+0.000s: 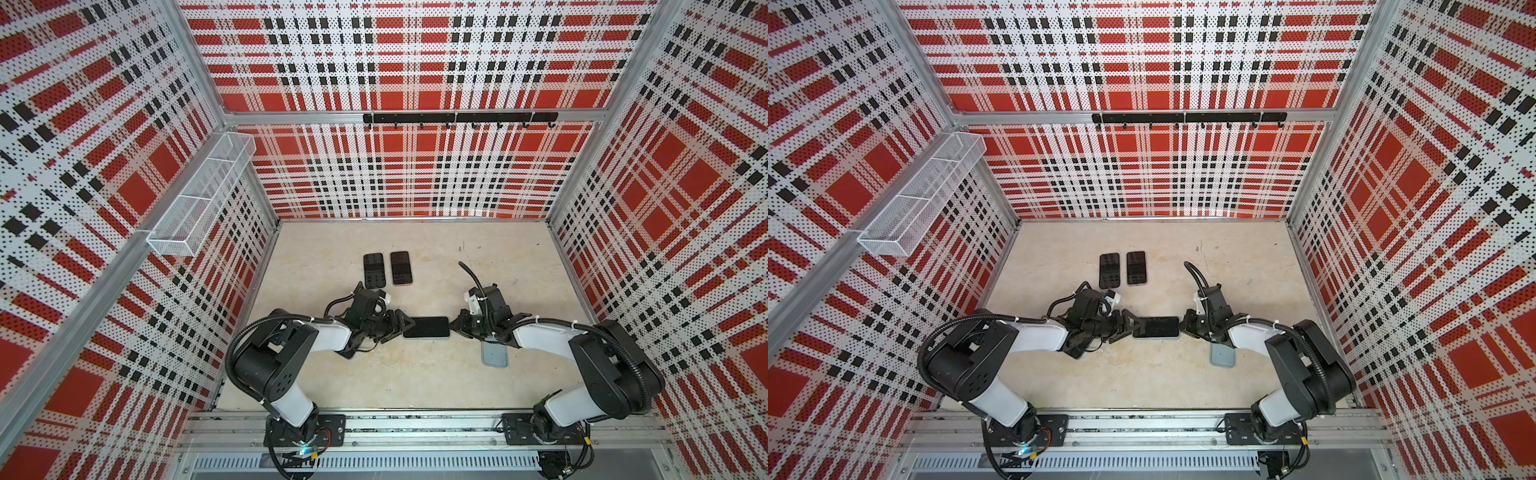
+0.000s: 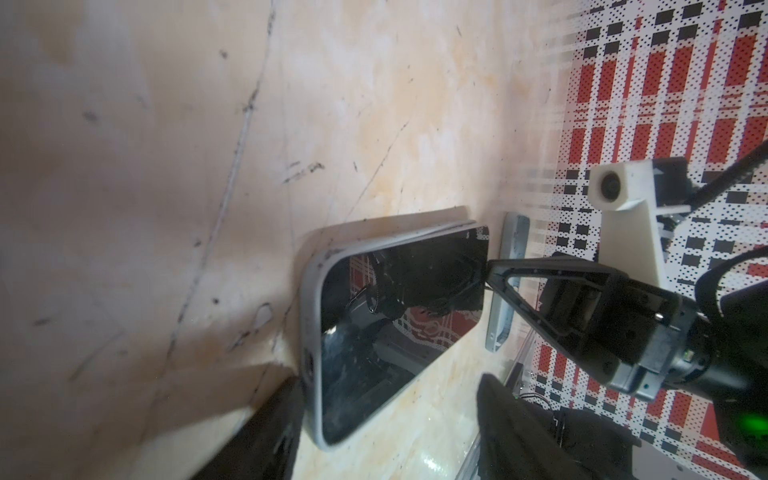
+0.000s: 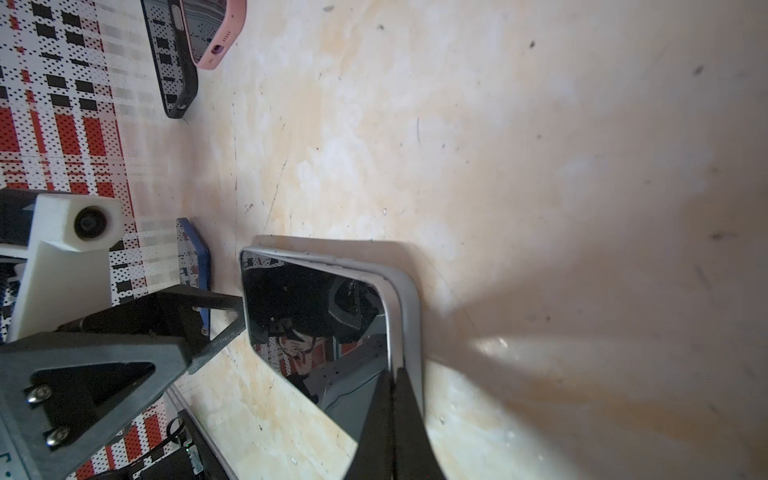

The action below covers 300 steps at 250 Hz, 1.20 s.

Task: Put the phone into the phone case

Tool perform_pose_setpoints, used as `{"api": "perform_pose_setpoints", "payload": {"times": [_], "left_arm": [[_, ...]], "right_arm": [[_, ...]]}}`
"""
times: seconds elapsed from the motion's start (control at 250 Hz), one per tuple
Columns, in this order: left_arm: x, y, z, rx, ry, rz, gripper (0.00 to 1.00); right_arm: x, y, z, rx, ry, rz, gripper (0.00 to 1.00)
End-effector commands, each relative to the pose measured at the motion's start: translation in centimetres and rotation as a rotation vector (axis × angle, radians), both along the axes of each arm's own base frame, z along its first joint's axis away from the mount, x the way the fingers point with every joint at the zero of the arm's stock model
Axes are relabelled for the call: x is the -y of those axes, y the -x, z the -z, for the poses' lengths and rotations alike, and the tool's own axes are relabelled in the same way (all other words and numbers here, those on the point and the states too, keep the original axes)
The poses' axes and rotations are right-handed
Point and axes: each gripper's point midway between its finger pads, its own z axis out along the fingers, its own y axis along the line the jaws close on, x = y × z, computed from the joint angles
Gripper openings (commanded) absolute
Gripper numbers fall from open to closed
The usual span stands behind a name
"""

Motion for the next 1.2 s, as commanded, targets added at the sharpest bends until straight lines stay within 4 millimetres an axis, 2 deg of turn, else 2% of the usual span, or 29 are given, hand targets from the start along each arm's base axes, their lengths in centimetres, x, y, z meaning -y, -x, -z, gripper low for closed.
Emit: {"api": "perform_pose_setpoints", "payload": {"times": [0.0,0.184,0.328,0.528,0.74,0.924,1.068,1.197], "left_arm": [[-0.6,1.4,2.0,-0.069,-0.037,-0.002,0.69],[-1.0,1.5,2.2,-0.072,-0.041,-0.014,0.69],[-0.9,1.2,2.0,-0.07,-0.037,-0.015,0.69],[-0.7,1.1,2.0,-0.07,-0.033,-0.011,0.69],[-0.8,1.2,2.1,-0.074,-0.035,-0.012,0.69],[-0.8,1.3,2.2,-0.079,-0.035,-0.008,0.69],[-0.8,1.5,2.4,-0.085,-0.037,-0.004,0.69],[-0.8,1.6,2.4,-0.088,-0.036,-0.002,0.69]], "right_arm": [[-1.9,0.4,-1.6,0.041,-0.056,-0.06,0.11],[-0.1,-0.1,-2.6,0.074,-0.047,-0.014,0.37],[-0.4,-0.1,-1.8,0.043,-0.065,-0.05,0.45],[-1.7,-0.3,0.1,-0.004,-0.121,-0.088,0.47],[-3.8,-0.2,0.3,-0.023,-0.252,-0.151,0.47],[-5.2,0.3,-2.2,0.064,-0.422,-0.21,0.44],[-5.3,0.2,-4.6,0.149,-0.531,-0.202,0.43],[-5.0,0.1,-6.0,0.194,-0.61,-0.184,0.4]]}}
